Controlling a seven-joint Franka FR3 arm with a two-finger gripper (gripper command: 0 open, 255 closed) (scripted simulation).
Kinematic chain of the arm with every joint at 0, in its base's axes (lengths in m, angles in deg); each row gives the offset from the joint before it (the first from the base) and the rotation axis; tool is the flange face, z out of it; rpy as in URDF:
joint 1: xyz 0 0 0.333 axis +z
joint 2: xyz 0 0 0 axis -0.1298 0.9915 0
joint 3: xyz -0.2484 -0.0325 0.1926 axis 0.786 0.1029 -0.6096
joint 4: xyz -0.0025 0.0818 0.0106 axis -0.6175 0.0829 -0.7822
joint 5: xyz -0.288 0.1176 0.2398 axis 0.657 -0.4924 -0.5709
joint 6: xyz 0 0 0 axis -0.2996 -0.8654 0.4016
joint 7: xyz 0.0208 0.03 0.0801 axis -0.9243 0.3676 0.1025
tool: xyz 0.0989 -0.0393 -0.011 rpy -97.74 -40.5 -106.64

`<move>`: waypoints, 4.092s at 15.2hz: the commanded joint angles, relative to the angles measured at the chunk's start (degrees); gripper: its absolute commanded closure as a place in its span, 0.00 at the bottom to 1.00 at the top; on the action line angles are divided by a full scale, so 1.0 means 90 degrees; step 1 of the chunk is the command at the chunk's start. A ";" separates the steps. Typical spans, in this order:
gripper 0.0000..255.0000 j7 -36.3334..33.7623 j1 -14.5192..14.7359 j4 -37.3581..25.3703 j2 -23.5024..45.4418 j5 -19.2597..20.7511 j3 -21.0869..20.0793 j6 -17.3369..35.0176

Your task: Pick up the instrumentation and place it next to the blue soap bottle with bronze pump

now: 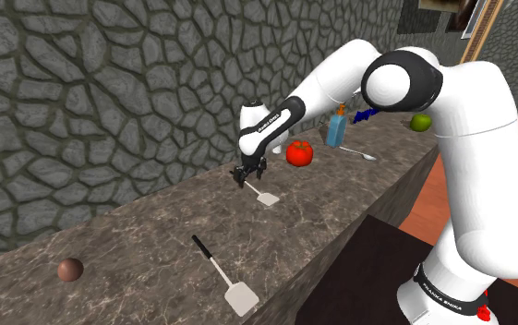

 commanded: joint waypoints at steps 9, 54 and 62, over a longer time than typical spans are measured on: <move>1.00 0.0000 0.0000 -0.0016 0.0049 0.0001 0.0001 0.0036; 1.00 0.0038 -0.0007 -0.1040 -0.1500 -0.0032 -0.0015 -0.2536; 1.00 0.0044 -0.0007 -0.1543 -0.1632 -0.0036 -0.0016 -0.3170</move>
